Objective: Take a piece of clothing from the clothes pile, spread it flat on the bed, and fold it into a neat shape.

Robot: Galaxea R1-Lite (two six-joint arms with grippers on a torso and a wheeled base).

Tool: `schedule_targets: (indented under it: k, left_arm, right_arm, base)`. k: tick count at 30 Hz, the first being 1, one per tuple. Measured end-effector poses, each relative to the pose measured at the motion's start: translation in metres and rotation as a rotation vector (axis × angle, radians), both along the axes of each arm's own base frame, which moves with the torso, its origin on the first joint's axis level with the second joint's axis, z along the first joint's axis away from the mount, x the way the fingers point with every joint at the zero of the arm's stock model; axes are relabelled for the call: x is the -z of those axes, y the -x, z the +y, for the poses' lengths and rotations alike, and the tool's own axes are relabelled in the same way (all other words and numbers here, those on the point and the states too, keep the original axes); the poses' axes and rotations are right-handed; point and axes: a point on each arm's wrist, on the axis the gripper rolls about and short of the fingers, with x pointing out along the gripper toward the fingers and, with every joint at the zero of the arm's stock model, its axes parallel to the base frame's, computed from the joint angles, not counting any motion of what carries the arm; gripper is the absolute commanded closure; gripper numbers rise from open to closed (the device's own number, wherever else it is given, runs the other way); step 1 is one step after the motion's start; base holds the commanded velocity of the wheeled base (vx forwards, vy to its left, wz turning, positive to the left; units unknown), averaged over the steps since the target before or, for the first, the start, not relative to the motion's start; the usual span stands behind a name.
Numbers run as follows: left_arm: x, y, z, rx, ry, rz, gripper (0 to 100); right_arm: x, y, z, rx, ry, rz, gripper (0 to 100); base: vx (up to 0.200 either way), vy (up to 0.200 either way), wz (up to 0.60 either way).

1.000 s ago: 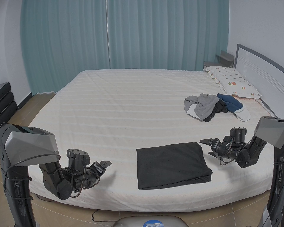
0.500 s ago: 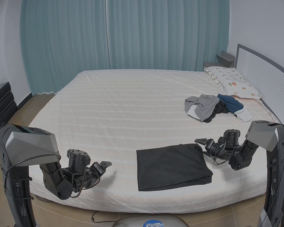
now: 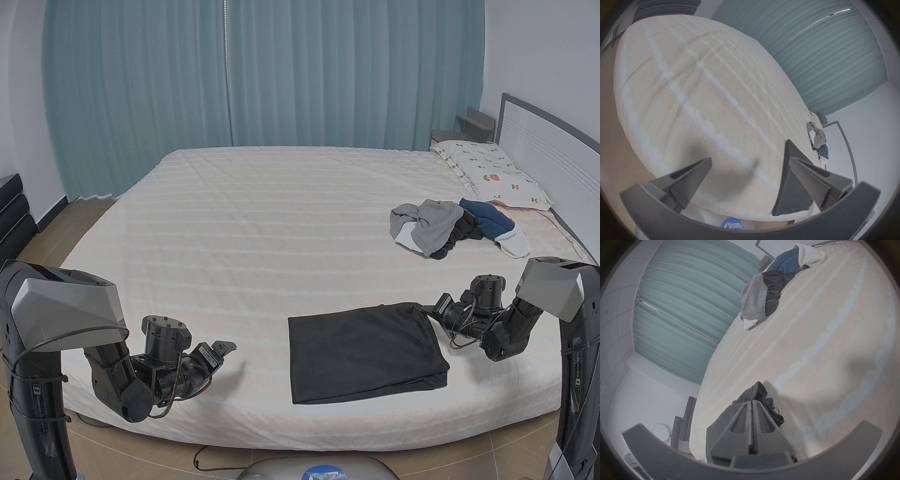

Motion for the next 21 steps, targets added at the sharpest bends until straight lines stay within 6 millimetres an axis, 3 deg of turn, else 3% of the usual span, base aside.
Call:
schedule_targets:
  k: [21]
  left_arm:
    - [0.0003, 0.0002, 0.0001, 0.0, -0.001, 0.002, 0]
  right_arm:
    - [0.0038, -0.0012, -0.0085, 0.046, 0.019, 0.013, 100]
  base:
    - [0.0, 0.0, 0.0]
